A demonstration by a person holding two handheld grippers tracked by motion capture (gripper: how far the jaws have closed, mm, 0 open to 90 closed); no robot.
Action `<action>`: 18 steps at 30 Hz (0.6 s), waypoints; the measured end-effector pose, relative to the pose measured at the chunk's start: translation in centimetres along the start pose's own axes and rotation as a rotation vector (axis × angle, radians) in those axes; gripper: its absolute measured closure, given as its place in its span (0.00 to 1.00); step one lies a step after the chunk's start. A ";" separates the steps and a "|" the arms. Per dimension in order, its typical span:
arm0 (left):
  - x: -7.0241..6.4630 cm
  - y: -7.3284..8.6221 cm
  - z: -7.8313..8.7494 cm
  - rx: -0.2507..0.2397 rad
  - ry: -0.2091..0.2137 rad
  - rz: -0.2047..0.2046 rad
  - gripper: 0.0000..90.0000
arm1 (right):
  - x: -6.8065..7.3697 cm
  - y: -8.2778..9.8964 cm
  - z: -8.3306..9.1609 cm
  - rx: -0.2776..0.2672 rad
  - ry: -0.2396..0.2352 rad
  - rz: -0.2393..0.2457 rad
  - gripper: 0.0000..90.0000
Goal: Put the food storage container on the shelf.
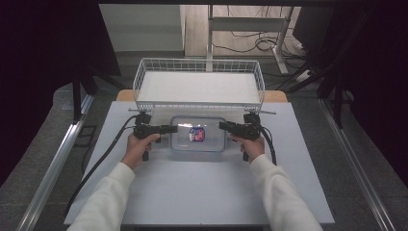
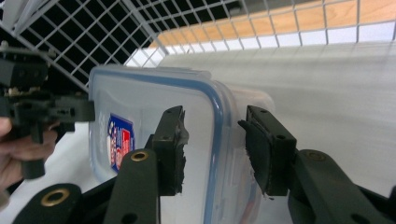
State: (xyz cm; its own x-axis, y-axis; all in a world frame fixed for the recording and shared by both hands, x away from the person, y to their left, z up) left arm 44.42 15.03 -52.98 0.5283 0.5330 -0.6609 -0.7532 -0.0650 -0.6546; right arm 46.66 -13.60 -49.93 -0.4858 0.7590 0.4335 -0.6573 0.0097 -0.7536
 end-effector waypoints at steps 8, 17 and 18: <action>0.3 -0.1 -0.4 -0.035 -0.040 0.026 0.53 | -0.8 0.4 -0.9 -0.058 -0.002 -0.096 0.62; 0.4 0.0 -0.3 -0.034 -0.082 0.013 0.42 | -1.0 1.2 -1.2 -0.011 0.046 -0.071 0.48; 0.2 0.0 -0.1 -0.035 -0.088 0.003 0.39 | -1.0 1.1 -0.9 -0.023 0.063 -0.058 0.48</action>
State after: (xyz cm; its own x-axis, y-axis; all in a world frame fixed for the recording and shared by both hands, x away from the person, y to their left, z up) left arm 44.60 15.08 -53.14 0.4888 0.6046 -0.6289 -0.7395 -0.0954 -0.6664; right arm 46.88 -13.77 -51.64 -0.4092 0.7964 0.4454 -0.6694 0.0697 -0.7396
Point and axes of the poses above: each handheld gripper's, and its own axes: z roughly backward along the jaws, y roughly out of its underside, x roughly to its left, the point moved 6 cm from there along -z, roughly forward along the jaws, and after that the axes turned 5 degrees about y, right-handed, at the moved point
